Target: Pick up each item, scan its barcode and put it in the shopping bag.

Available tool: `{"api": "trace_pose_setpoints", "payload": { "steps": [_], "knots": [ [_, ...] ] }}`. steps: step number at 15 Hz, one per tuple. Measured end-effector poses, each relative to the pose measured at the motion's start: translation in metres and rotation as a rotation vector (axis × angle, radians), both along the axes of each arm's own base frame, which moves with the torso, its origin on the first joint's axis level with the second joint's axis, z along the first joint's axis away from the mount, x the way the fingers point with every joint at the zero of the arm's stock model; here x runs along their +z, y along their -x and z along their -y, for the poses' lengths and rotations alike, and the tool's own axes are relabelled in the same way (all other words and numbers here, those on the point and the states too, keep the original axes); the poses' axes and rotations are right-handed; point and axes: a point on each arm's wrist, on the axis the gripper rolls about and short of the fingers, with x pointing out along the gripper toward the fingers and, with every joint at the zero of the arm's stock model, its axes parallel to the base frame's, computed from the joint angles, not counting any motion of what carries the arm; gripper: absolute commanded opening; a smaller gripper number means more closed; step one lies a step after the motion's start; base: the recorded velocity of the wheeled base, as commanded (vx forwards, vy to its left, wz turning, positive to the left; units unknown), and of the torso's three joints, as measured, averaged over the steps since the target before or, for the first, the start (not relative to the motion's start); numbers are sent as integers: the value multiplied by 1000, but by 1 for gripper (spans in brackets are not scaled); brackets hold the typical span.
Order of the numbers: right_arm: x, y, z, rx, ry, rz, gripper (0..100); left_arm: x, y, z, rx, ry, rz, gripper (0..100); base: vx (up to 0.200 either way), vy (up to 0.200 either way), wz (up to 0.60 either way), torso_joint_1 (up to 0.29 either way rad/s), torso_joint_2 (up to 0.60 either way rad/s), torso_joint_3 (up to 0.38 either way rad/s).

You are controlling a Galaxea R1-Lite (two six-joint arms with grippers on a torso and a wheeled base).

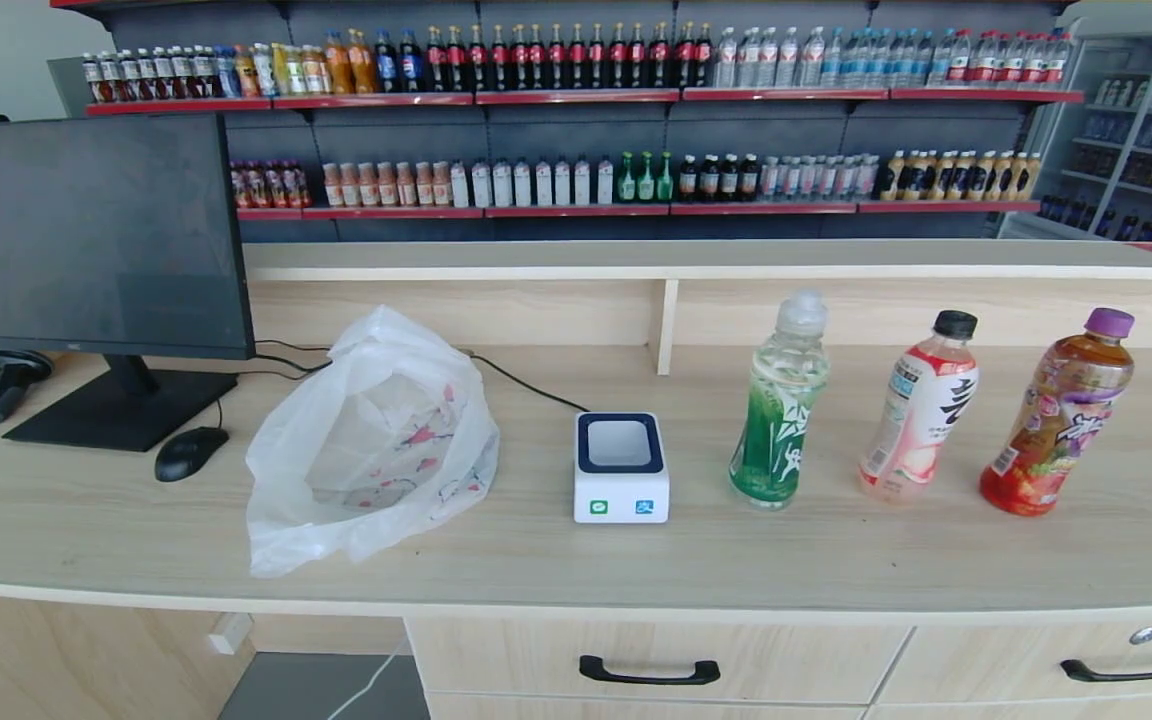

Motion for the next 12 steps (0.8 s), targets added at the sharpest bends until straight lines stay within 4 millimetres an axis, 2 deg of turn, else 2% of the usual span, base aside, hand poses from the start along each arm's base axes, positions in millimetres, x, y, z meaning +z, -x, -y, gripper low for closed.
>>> {"api": "trace_pose_setpoints", "payload": {
  "steps": [2,4,6,8,12],
  "knots": [
    [12,4,-1,30,0,31,100,0,0,0,0,0,0,100,0,0,0,0,0,0],
    [38,10,-1,47,1,69,100,0,0,0,0,0,0,100,0,0,0,0,0,0],
    [63,7,-1,51,2,73,100,0,0,0,0,0,0,100,0,0,0,0,0,0],
    [87,-5,-1,54,4,76,100,0,0,0,0,0,0,100,0,0,0,0,0,0],
    [128,-48,-2,83,8,69,100,0,0,0,0,0,0,100,0,0,0,0,0,0]
  ]
}}
